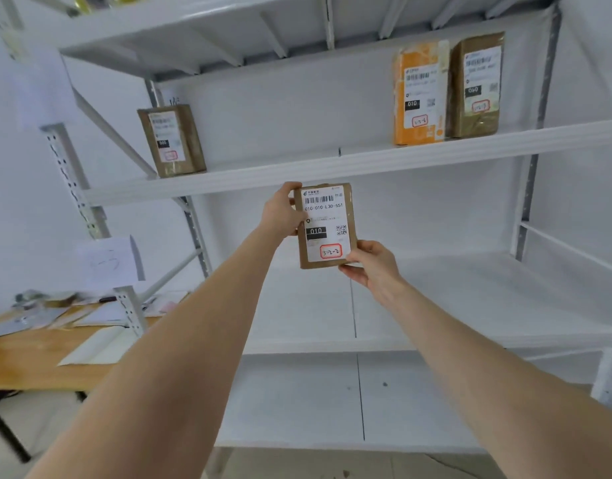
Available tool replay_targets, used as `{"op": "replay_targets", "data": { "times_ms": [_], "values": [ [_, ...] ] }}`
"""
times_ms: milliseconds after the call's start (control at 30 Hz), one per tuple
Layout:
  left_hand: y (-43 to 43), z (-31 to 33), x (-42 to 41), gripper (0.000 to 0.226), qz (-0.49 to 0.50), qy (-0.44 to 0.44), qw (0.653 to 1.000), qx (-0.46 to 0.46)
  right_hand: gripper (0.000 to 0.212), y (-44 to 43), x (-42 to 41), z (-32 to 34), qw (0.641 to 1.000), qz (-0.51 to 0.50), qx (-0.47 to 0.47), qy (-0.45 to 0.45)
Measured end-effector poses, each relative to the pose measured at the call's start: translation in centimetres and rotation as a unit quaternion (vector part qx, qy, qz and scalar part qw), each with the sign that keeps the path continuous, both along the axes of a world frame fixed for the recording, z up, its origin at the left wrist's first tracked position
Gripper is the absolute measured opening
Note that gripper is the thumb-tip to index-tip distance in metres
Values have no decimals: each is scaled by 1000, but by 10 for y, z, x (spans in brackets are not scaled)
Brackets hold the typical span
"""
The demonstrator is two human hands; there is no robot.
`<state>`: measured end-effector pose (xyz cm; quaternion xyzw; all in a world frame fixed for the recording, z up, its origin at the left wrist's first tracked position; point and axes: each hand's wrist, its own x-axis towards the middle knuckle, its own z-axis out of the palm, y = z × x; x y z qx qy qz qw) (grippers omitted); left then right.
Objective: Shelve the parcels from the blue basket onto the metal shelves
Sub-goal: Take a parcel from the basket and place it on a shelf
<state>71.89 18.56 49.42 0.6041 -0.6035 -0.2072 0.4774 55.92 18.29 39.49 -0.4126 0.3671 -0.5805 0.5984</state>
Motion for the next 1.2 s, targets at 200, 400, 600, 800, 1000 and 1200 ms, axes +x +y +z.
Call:
{"op": "replay_targets", "data": {
  "times_ms": [200, 400, 600, 800, 1000, 1200],
  "values": [
    [-19, 48, 92, 59, -11, -29, 997, -68, 27, -22, 96, 43, 998, -25, -50, -23],
    [-37, 90, 166, 59, -33, -39, 993, -105, 31, -41, 174, 84, 994, -57, -87, -41],
    [-57, 122, 204, 58, -36, -46, 988, -142, 31, -66, 214, 117, 990, -76, -114, -41],
    [-78, 144, 226, 56, -35, -48, 984, -168, 32, -95, 234, 140, 987, -66, -139, -34],
    [-99, 158, 252, 54, -15, -40, 983, -179, 36, -124, 258, 156, 985, -48, -165, -2],
    [-130, 166, 282, 53, -16, -42, 983, -178, 34, -160, 284, 167, 980, -67, -177, 58]
  ]
}}
